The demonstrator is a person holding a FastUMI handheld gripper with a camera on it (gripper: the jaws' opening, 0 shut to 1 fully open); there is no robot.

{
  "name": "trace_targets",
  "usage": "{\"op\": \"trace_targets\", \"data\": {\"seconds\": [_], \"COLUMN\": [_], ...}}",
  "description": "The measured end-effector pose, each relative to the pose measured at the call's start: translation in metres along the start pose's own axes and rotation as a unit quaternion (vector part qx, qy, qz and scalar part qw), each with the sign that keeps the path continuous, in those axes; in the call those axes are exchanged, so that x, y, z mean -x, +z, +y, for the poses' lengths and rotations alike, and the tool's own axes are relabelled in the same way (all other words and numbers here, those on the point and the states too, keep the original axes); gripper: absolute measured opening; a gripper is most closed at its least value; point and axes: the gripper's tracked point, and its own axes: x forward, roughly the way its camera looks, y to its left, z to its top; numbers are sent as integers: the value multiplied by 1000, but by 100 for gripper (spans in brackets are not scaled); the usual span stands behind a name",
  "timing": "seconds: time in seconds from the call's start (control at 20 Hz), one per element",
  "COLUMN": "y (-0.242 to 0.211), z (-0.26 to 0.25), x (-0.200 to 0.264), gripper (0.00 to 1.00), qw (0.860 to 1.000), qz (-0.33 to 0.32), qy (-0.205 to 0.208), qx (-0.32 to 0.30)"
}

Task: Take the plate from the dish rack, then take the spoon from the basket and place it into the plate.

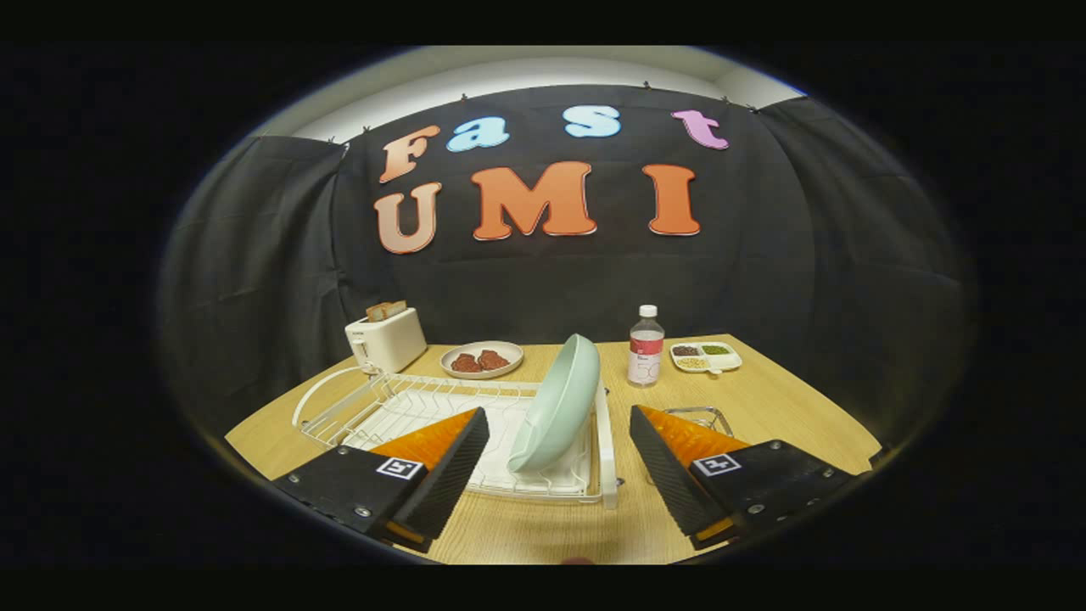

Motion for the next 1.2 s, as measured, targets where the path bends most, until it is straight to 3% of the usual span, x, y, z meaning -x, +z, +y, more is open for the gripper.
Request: {"op": "trace_targets", "data": {"seconds": [0.45,0.95,1.2], "y": [2,-12,-28], "z": [1,1,4], "x": [-4,-57,-83], "gripper": [99,99,87], "qw": [1000,998,995], "qz": [3,49,80], "qy": [1,-48,-62], "qx": [-11,-4,-9]}}
